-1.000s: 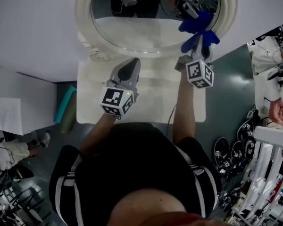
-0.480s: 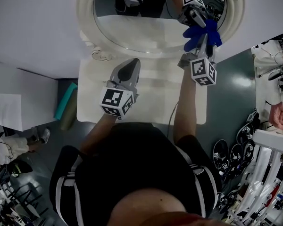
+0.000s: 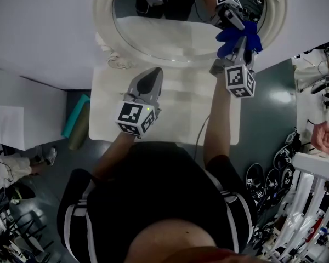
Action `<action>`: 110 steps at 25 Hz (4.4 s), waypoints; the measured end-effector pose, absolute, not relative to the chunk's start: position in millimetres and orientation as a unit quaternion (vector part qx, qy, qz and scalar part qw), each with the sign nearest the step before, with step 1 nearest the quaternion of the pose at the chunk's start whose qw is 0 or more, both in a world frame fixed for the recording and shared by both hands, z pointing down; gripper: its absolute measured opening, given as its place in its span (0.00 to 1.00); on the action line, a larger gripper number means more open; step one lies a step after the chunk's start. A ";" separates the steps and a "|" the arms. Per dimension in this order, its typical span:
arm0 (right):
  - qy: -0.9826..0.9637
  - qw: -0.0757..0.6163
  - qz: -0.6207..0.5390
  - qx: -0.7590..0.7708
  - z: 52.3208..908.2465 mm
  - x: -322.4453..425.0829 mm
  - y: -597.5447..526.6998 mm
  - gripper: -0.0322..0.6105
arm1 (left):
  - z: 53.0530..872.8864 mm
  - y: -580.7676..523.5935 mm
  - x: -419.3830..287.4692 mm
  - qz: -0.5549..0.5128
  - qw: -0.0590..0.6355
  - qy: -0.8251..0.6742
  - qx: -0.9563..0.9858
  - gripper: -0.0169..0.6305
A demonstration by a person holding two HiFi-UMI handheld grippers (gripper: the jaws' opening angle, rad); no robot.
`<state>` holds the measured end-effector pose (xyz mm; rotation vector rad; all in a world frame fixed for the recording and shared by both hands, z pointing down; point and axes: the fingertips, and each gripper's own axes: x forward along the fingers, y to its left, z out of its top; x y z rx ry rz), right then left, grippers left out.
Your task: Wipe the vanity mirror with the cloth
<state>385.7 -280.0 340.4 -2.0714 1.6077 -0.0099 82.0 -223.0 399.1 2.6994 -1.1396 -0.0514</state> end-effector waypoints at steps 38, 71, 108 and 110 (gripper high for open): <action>0.633 0.286 0.105 -0.712 190.7 320.2 -289.7 0.16 | 392.7 -211.4 26.3 -0.047 0.115 -0.409 0.904 0.05; 0.688 0.262 0.171 -0.655 158.0 204.1 -312.2 0.16 | 390.6 -202.7 -25.8 -0.066 0.124 -0.460 0.877 0.05; 0.758 0.182 0.197 -0.595 226.5 29.2 -350.8 0.16 | 402.5 -195.8 -112.2 -0.075 0.130 -0.527 0.837 0.05; 0.763 0.180 0.194 -0.590 232.4 19.4 -352.6 0.16 | 402.6 -194.4 -116.9 -0.075 0.130 -0.531 0.834 0.05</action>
